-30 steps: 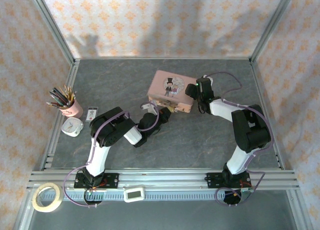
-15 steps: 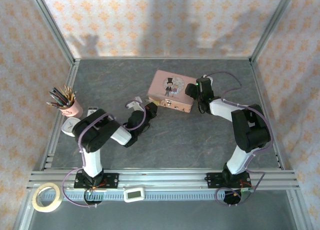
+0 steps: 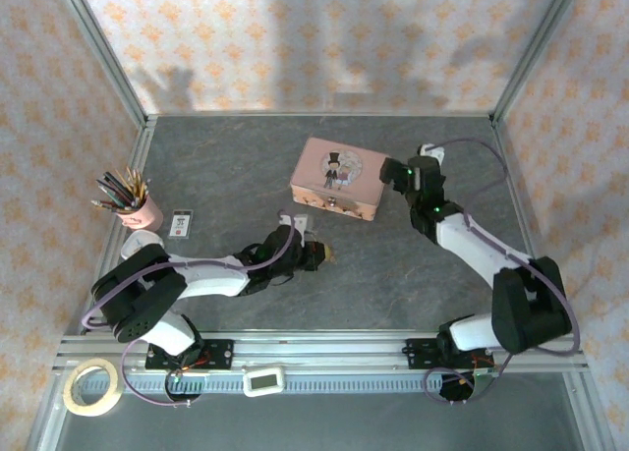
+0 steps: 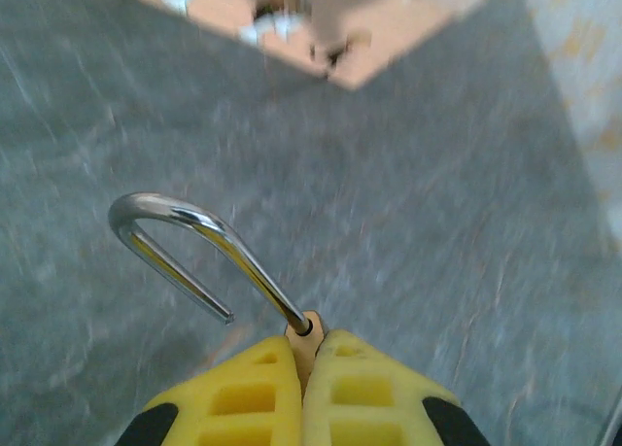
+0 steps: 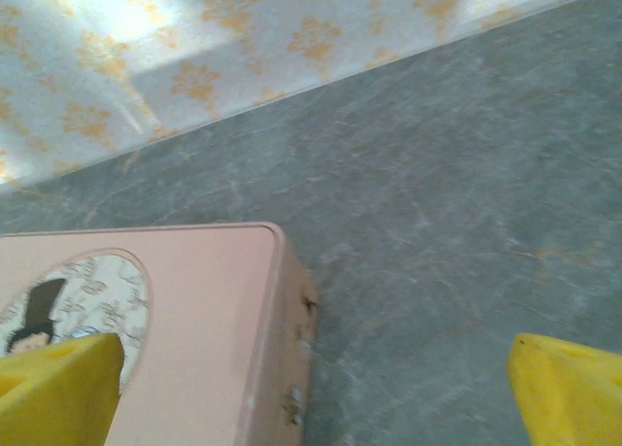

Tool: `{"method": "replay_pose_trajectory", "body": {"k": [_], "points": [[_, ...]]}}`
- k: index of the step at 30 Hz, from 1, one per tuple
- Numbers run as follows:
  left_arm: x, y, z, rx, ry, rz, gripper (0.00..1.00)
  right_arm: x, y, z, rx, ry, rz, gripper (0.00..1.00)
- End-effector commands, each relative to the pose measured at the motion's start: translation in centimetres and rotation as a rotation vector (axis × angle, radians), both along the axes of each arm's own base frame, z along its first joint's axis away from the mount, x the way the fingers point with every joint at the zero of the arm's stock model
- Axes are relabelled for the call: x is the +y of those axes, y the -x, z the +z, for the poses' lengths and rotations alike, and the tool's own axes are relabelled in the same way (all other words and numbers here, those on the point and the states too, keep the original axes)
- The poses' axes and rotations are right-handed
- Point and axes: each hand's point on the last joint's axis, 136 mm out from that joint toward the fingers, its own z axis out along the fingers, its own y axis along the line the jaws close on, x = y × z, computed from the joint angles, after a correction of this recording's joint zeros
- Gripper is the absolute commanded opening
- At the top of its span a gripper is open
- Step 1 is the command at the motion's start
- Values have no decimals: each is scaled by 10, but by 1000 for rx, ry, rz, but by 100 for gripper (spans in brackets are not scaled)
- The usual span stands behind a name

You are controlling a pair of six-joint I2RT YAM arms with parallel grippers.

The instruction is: Unlock a padlock with a key

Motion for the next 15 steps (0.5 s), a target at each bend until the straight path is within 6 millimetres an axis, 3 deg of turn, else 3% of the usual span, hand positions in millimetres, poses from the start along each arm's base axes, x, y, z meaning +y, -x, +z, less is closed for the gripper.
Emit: {"method": "replay_pose_trajectory", "body": {"k": [1,7,11,15], "points": [[1,21,-22,47,-97,-83,0,-32,19,-20,39,91,-112,100],[-1,25,-39,74,-116,-90,0,-61,37,-39,56,147,-214,100],[1,18,-34,51,-140,-67,25,-74,39,-48,60,172,-254,100],[14,3,-11,-25,-205,-3,56,-88,39,-51,35,192,-291,100]]}}
